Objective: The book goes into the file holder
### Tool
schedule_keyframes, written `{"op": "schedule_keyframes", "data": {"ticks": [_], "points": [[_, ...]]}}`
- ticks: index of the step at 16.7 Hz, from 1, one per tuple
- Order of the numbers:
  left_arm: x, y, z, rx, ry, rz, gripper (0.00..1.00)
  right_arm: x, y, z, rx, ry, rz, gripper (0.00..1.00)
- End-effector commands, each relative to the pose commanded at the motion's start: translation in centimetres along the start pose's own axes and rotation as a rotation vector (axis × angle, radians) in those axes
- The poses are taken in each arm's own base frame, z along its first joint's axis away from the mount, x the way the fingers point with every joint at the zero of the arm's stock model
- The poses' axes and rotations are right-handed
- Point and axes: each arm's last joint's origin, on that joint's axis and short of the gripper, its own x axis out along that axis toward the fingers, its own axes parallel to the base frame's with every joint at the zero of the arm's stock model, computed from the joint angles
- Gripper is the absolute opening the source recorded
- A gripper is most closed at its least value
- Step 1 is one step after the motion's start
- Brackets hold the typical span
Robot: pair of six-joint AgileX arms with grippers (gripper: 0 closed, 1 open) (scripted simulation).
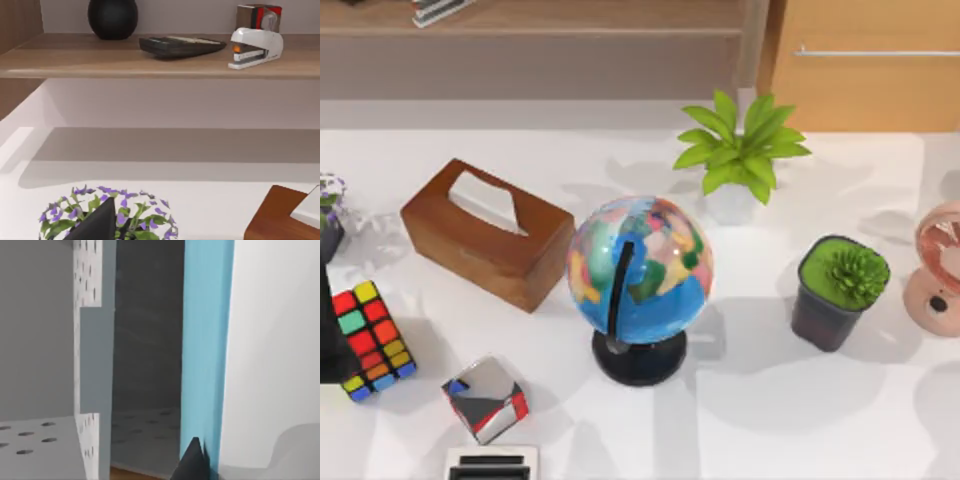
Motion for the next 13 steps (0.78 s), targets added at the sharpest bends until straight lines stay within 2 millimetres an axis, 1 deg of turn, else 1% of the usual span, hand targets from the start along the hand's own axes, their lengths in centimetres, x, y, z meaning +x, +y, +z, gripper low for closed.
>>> {"op": "schedule_keyframes", "data": {"ticks": [4,6,8,13], "points": [[0.0,0.0,0.0,0.0,0.0,0.0,1.0,3.5,-0.8,0.4,0.058,0.055,0.042,0.0],[0.0,0.0,0.0,0.0,0.0,0.0,1.0,4.7,-1.2,0.3,0.069,0.074,0.051,0.0],[0.0,0.0,0.0,0.0,0.0,0.0,1.0,5.2,-1.4,0.3,0.074,0.08,0.054,0.0],[0.0,0.0,0.0,0.0,0.0,0.0,1.0,5.2,-1.4,0.3,0.074,0.08,0.054,0.0]]}}
